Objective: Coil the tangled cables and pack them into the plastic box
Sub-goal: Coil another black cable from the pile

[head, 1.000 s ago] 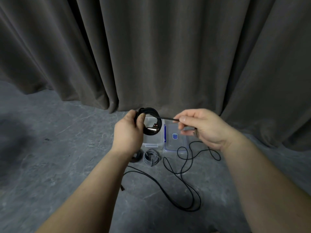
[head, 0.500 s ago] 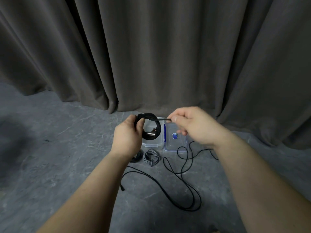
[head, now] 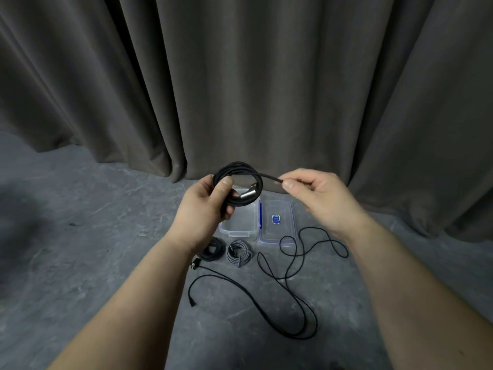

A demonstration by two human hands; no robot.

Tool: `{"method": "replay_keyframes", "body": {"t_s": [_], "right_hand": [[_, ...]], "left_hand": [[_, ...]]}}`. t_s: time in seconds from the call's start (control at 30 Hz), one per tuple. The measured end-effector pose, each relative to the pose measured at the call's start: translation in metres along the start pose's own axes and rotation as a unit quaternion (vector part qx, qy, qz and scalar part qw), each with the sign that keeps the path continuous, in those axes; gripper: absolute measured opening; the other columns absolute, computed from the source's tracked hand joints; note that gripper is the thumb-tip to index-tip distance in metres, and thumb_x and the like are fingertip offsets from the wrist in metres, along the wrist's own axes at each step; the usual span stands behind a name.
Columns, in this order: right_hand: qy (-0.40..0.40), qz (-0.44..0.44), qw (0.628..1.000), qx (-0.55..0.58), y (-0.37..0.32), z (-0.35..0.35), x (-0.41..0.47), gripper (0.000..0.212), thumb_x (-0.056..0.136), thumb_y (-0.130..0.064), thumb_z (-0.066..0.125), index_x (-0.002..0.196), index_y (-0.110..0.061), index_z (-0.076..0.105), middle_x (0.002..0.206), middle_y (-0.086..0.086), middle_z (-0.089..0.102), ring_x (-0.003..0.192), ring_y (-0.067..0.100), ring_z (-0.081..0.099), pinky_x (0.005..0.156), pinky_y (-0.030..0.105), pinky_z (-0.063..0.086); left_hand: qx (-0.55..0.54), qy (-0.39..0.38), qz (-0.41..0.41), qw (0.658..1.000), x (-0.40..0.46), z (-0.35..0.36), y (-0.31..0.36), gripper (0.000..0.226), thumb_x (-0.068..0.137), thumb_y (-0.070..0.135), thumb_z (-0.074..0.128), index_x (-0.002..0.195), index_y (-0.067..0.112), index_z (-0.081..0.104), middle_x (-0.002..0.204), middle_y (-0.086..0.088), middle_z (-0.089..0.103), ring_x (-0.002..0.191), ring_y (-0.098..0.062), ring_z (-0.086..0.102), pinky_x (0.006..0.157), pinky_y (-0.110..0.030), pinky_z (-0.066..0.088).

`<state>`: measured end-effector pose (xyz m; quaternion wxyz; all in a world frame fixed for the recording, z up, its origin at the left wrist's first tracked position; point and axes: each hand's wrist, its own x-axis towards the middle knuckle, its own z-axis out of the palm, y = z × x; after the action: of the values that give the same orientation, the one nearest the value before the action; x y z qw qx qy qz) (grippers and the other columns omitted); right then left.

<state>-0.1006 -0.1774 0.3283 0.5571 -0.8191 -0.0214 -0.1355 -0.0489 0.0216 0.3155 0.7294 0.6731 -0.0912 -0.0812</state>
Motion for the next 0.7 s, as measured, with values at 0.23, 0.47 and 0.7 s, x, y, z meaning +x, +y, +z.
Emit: {"method": "replay_keyframes", "body": {"t_s": [0.23, 0.47, 0.7], "right_hand": [[-0.052, 0.026, 0.973, -0.222, -0.007, 0.015, -0.004, 0.019, 0.086, -0.016, 0.060, 0.095, -0.027, 0.073, 0.076, -0.009, 0.070, 0.071, 0.008, 0.064, 0.068, 0.026, 0.051], [-0.012, 0.009, 0.976, -0.217, -0.008, 0.023, -0.001, 0.015, 0.089, -0.027, 0.061, 0.076, -0.028, 0.070, 0.069, -0.006, 0.069, 0.068, 0.012, 0.062, 0.070, 0.031, 0.051], [0.103, 0.085, 0.989, 0.057, 0.005, 0.019, 0.003, 0.022, 0.089, -0.009, 0.063, 0.073, -0.024, 0.067, 0.056, -0.014, 0.059, 0.045, -0.002, 0.043, 0.048, 0.014, 0.035]], "left_hand": [[0.271, 0.013, 0.059, 0.961, 0.000, 0.002, -0.012, 0.018, 0.099, 0.024, 0.051, 0.090, 0.009, 0.056, 0.067, 0.001, 0.062, 0.045, -0.003, 0.050, 0.055, -0.025, 0.042], [0.390, 0.026, 0.102, 0.915, -0.005, 0.006, -0.019, 0.023, 0.096, 0.023, 0.056, 0.117, 0.015, 0.060, 0.099, -0.003, 0.071, 0.091, -0.021, 0.066, 0.082, -0.027, 0.049], [0.341, 0.019, 0.154, 0.927, -0.008, 0.012, -0.016, 0.010, 0.096, 0.019, 0.056, 0.092, 0.024, 0.064, 0.068, 0.014, 0.062, 0.065, 0.002, 0.058, 0.060, -0.005, 0.039]]}}
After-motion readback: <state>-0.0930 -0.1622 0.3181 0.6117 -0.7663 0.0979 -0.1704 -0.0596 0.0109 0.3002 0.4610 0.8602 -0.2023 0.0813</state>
